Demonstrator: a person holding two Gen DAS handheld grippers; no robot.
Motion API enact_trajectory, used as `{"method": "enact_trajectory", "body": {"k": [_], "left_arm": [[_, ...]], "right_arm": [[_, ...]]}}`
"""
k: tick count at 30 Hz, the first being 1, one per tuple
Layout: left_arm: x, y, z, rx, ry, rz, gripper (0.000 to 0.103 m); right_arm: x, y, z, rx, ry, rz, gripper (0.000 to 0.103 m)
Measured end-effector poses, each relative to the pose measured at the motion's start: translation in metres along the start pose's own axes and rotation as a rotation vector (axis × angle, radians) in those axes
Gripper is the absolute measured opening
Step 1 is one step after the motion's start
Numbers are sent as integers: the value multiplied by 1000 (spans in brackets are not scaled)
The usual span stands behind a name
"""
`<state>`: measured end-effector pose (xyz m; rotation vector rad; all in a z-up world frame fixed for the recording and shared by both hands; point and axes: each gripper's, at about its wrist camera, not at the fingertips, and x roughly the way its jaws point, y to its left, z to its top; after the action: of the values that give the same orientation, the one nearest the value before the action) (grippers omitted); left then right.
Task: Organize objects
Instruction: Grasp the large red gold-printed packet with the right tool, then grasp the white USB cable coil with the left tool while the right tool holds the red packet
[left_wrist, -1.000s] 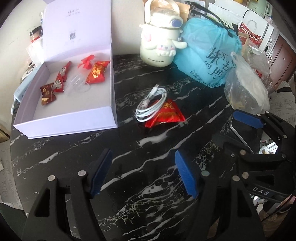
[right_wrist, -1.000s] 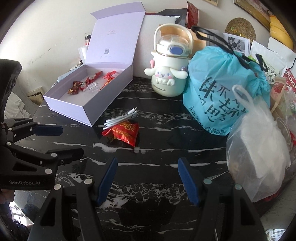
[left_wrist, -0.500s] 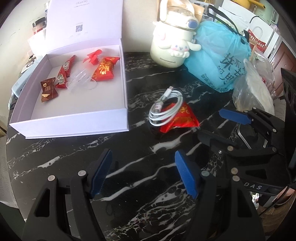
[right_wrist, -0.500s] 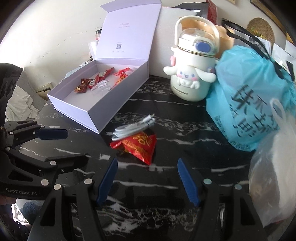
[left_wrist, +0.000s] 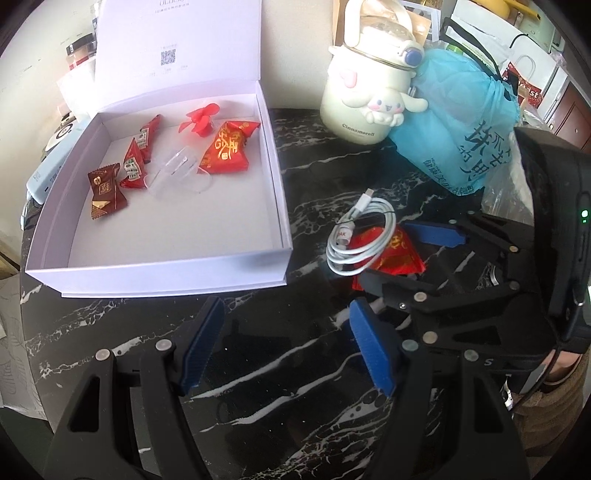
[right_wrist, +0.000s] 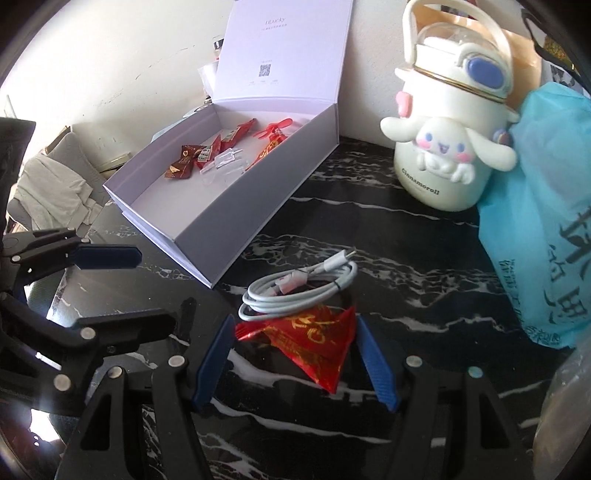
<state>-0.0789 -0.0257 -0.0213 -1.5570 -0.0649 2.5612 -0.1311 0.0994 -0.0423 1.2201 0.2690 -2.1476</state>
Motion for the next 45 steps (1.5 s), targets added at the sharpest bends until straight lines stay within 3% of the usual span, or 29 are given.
{"method": "enact_trajectory", "body": {"k": [5, 9, 26, 34, 45], "left_arm": [[-1, -7, 7, 31, -11, 1, 69], [-2, -14, 13, 58, -40, -18, 69], [12, -69, 30, 206, -45, -113, 69], [37, -86, 35, 218, -5, -137, 67], [70, -86, 42, 209, 60, -123, 61]], "right_arm": [[4, -3, -3, -5, 7, 26, 56], [2, -6, -5, -12, 9, 32, 53], [-13, -46, -25, 46, 15, -5, 53], [-26, -65, -37, 56, 18, -44, 53], [-30, -75, -43, 72, 9, -22, 53]]}}
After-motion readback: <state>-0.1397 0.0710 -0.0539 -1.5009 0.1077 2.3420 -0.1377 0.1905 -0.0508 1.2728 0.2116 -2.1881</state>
